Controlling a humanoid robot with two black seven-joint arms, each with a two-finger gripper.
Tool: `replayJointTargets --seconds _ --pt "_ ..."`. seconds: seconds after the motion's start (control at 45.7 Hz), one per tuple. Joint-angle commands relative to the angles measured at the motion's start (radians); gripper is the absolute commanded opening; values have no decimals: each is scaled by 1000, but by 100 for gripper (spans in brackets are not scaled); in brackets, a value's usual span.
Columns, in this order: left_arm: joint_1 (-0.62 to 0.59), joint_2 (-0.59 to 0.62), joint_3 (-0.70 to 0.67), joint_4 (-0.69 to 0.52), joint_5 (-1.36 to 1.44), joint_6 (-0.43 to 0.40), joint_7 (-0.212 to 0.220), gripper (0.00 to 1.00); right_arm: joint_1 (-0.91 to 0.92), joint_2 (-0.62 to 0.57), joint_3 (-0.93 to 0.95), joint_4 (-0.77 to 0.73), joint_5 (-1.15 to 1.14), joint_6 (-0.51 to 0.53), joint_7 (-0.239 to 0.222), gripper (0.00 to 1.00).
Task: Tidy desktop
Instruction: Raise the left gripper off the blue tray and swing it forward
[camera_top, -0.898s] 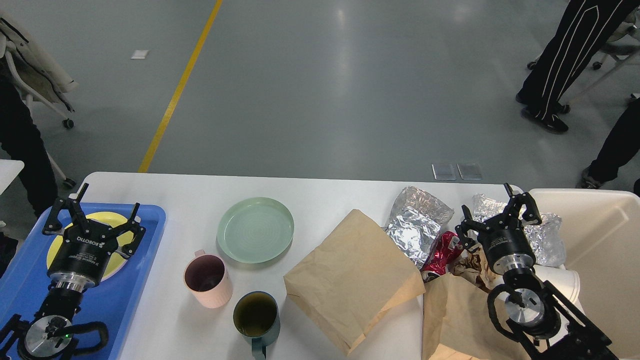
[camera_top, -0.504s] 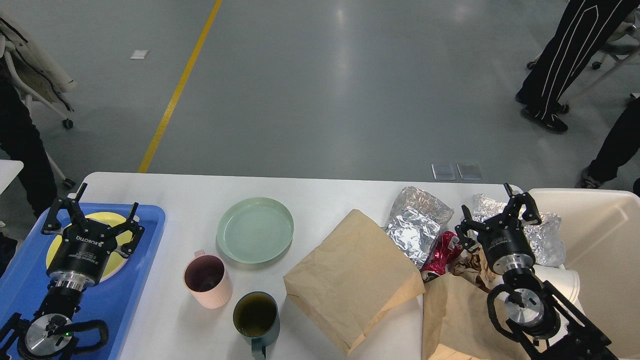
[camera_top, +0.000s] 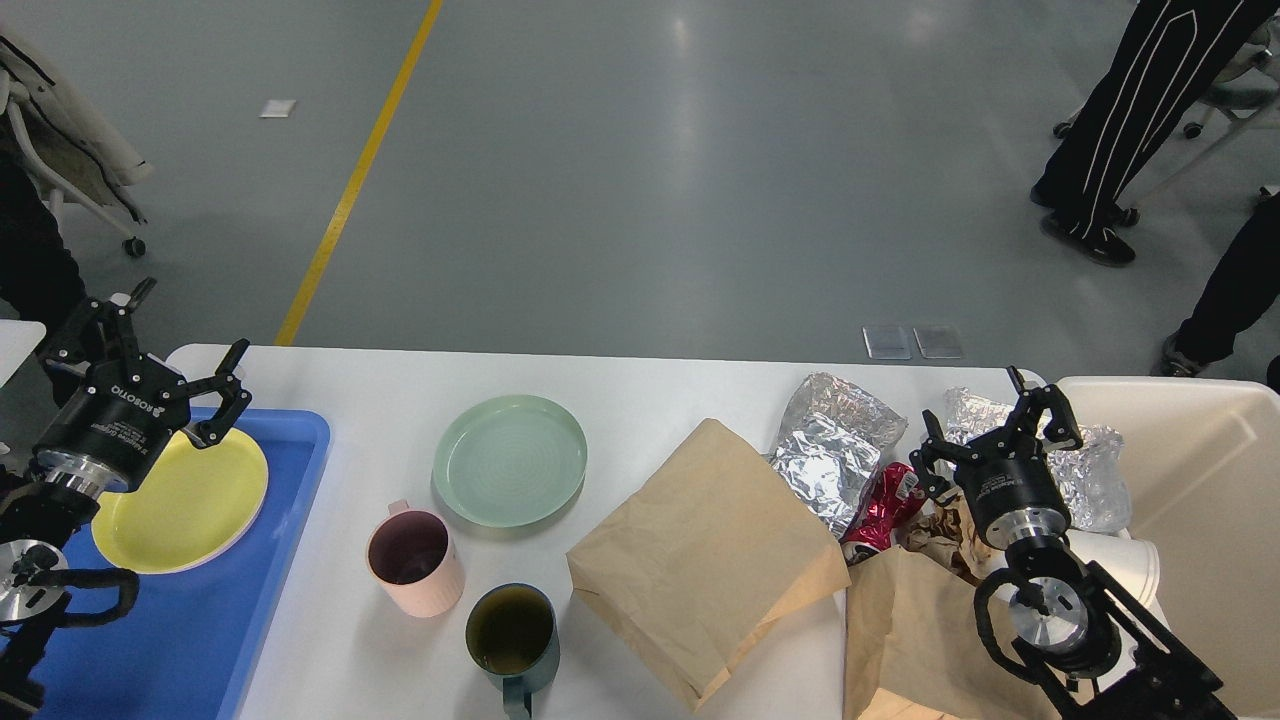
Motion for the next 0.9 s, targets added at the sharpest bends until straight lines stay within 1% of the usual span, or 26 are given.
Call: replayJointTargets --seconds 0.0,0.066,0.088,0.175,0.219,0.307,0.372,0.394,0.438,0.46,0.526,0.613,0.723,0.766,0.81,0.876 --pt "-189 181 369 -2 -7 -2 -1 97 0 0 0 0 0 0 0 100" --pt "-339 249 593 -2 -7 -2 0 97 0 0 0 0 1 0 0 100" --pt "-470 293 791 0 -7 -2 2 97 0 0 0 0 1 0 0 100" --pt "-687 340 1100 -6 -4 -11 -3 97 0 0 0 0 1 0 0 100" --pt "-804 349 1243 -6 -4 -37 -1 97 0 0 0 0 1 0 0 100" --pt "-1041 347 1521 -6 -5 -146 -3 97 0 -2 0 0 1 0 0 100" --pt "-1190 329 1680 -6 -5 -212 0 97 0 -2 0 0 1 0 2 100" --pt "-1229 317 1731 -6 -5 -229 6 97 0 -2 0 0 1 0 0 100" --pt "-1298 272 1823 -8 -4 -264 5 97 0 -2 0 0 1 0 0 100" --pt "-1370 219 1915 -8 -5 -282 2 97 0 0 0 0 1 0 2 100" --pt "-1462 142 2030 -8 -5 -285 11 97 0 0 0 0 -1 0 0 100" --pt "-1576 19 2172 -11 -4 -302 9 97 0 -2 0 0 1 0 0 100" --pt "-1756 -99 2323 -46 -4 -347 11 97 0 -2 0 0 1 0 0 100" --pt "-1822 -159 2373 -72 -2 -367 12 97 0 -2 0 0 1 0 0 100" --pt "-1873 -209 2408 -101 -2 -377 5 97 0 -2 0 0 1 0 0 100" --pt "-1936 -240 2422 -144 -2 -394 0 97 0 0 0 0 1 0 0 100"
